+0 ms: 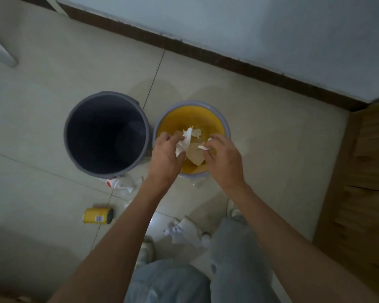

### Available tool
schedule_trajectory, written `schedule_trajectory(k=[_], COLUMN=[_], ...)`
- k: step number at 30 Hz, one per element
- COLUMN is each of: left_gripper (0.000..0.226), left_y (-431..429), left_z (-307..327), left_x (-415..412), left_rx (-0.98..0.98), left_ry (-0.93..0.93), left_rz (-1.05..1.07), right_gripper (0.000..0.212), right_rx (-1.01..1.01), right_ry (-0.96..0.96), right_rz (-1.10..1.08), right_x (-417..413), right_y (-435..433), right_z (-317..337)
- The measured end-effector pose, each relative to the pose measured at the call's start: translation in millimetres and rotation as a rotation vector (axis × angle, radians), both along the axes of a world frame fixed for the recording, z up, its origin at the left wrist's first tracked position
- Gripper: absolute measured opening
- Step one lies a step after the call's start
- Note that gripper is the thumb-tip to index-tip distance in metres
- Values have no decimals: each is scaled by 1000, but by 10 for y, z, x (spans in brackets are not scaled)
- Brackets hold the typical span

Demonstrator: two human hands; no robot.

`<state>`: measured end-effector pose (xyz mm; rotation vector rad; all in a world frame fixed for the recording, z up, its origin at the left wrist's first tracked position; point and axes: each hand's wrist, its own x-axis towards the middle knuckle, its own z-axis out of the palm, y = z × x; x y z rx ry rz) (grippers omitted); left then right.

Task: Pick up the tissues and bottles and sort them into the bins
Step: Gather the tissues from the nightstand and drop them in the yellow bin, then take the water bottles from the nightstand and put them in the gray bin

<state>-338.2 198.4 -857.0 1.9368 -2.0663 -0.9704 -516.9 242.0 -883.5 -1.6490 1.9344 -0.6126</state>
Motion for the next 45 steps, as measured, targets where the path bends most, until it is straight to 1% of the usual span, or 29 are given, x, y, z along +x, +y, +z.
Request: schedule_trajectory(k=[2,5,8,11,13,15,17,18,21,24,26,29,31,33,37,39,42,45], left_gripper=[52,74,94,98,94,89,82,79,75,78,83,84,85,89,95,97,97,94], left_y=[-39,-110,-172,-212,-238,-254,-263,-260,-210,-78,61,300,488,715,1302,1657,2178,2694], left_z=[-267,-542,-659,-535,-274,99,573,843,1712,2639,3257,4136,4673,5147,6016,6355,6783,7120], left_x=[-12,31,94,157,189,201,199,191,163,155,148,144,106,-9,-328,-507,-818,-1218], left_rx=[54,171,257,246,209,159,87,49,-71,-184,-245,-326,-373,-437,-509,-541,-576,-595], left_ry=[-24,-64,-106,-161,-206,-246,-285,-297,-290,-262,-250,-216,-163,-123,-16,59,153,217], left_rz=[-31,-99,-177,-249,-298,-341,-389,-407,-450,-507,-567,-658,-704,-772,-905,-990,-1102,-1195], right_gripper=[13,30,46,64,71,67,59,59,60,60,66,67,67,69,69,69,68,64], right_rx=[64,234,375,507,589,613,602,594,509,431,400,302,243,201,43,-4,-37,-69], right_ry=[-25,-109,-81,-14,22,48,83,102,188,226,208,149,119,135,91,113,114,156], right_rz=[-23,-76,-29,63,91,87,63,49,-23,-111,-192,-362,-484,-593,-820,-944,-1129,-1257], right_x=[24,60,51,44,46,63,113,145,258,350,372,424,455,448,474,456,339,129], right_y=[-34,-51,-112,-177,-210,-219,-211,-189,-44,208,455,911,1231,1595,2300,2746,3418,4090], right_z=[-270,-495,-573,-442,-229,86,484,723,1588,2568,3255,4289,4875,5362,6258,6632,7044,7379])
